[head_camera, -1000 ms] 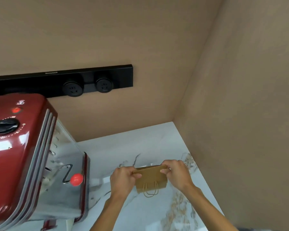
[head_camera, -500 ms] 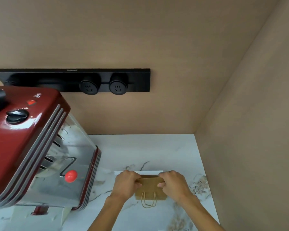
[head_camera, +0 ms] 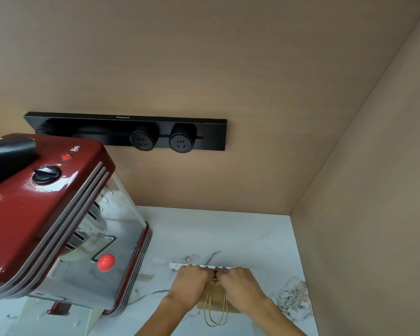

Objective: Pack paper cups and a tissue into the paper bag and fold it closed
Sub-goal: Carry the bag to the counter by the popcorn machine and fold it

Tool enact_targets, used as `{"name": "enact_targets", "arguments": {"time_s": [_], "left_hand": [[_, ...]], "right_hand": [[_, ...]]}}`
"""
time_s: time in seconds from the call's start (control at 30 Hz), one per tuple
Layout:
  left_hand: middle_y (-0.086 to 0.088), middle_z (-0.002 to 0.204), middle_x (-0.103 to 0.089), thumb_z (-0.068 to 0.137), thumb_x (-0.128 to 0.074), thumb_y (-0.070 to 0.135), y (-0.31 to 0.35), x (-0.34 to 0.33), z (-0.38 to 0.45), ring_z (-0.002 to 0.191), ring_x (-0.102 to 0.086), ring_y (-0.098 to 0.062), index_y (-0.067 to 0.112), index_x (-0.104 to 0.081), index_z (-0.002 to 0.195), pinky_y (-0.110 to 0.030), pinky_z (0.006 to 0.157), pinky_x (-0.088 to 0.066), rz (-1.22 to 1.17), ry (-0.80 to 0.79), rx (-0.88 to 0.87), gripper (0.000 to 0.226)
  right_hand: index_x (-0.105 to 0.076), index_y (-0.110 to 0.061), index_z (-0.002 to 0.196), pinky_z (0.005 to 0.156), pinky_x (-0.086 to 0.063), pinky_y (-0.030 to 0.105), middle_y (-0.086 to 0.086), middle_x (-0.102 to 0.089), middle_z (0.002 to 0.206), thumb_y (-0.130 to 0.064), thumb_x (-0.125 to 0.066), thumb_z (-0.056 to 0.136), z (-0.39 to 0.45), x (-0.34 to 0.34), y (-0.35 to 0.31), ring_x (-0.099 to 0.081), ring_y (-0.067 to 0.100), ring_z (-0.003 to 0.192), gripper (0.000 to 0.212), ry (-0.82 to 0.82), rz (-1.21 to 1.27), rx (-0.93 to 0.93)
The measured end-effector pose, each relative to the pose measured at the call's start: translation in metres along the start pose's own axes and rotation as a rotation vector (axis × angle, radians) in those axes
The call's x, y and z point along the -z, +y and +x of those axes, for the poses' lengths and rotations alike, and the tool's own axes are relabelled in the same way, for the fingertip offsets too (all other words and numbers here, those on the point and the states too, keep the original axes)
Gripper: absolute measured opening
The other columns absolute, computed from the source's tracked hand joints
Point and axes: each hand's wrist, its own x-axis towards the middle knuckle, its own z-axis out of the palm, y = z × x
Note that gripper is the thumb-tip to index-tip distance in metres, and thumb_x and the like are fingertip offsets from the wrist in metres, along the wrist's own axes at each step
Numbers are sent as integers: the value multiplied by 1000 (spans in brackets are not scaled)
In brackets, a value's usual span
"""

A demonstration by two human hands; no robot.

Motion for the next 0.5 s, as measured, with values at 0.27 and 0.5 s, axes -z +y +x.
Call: {"name": "enact_targets", "arguments": {"time_s": [0.27, 0.5], "left_hand": [[15, 69, -72, 54, -84, 18, -6, -8, -14, 49, -65, -4, 32, -73, 82, -20, 41, -48, 81, 28, -140, 33], [-7, 114, -69, 87, -47, 0, -10, 0, -12, 90, -68, -34, 15, -52, 132, -41, 75, -49, 149, -21, -167, 48]], "right_hand": [[-33, -10, 145, 91, -52, 44, 8, -54, 138, 2, -42, 87, -7, -15, 5, -61, 31, 114, 60, 117, 0, 77], [-26, -11, 150, 85, -53, 48, 15, -64, 127, 2, -40, 88, -12, 4, 11, -64, 40, 101, 64, 11, 52, 75]]}}
